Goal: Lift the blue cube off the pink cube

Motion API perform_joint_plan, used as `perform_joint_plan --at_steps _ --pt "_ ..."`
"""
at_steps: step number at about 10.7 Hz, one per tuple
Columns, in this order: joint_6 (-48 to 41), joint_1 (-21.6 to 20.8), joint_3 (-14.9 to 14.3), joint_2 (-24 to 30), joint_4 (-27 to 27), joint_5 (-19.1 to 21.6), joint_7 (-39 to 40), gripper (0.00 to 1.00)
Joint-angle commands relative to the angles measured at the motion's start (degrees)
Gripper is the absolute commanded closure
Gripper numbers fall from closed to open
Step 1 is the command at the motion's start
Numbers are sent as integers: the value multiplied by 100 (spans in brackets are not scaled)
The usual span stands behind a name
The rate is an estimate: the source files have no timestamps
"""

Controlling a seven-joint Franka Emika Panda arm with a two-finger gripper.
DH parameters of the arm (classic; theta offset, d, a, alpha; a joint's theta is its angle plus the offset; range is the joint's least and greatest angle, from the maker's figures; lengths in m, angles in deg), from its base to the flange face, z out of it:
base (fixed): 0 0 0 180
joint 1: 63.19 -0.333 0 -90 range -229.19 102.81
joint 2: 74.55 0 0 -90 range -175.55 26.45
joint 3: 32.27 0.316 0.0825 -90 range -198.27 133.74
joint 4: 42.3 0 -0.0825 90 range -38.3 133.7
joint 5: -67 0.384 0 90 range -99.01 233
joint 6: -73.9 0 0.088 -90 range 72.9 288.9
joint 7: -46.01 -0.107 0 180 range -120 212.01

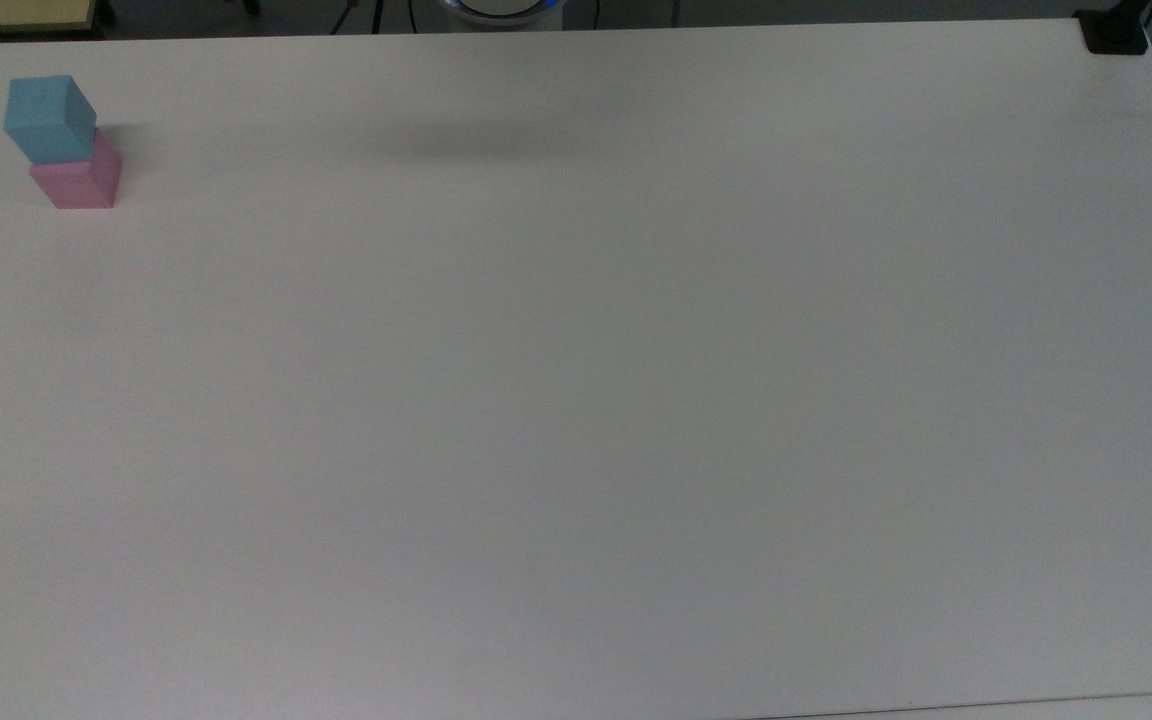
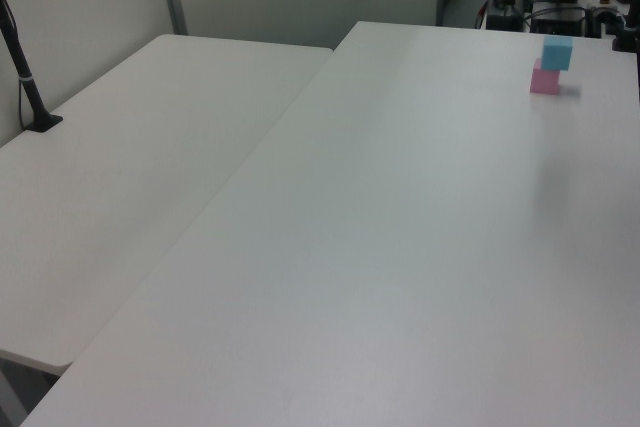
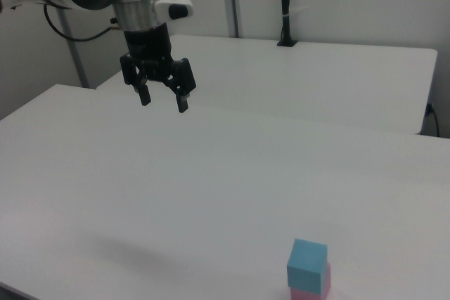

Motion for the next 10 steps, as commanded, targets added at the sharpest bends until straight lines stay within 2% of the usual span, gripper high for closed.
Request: perform_joint_plan --at_steps 1,5,7,8,10 --pt "-154 99 53 50 -56 24 -34 0" --pt "-330 195 52 58 -47 -55 377 0" --pt "-321 449 44 50 -30 -151 1349 0" --pt "-330 616 61 50 -4 -413 1964 0" --pt "-147 1019 -35 -12 40 -512 2313 0"
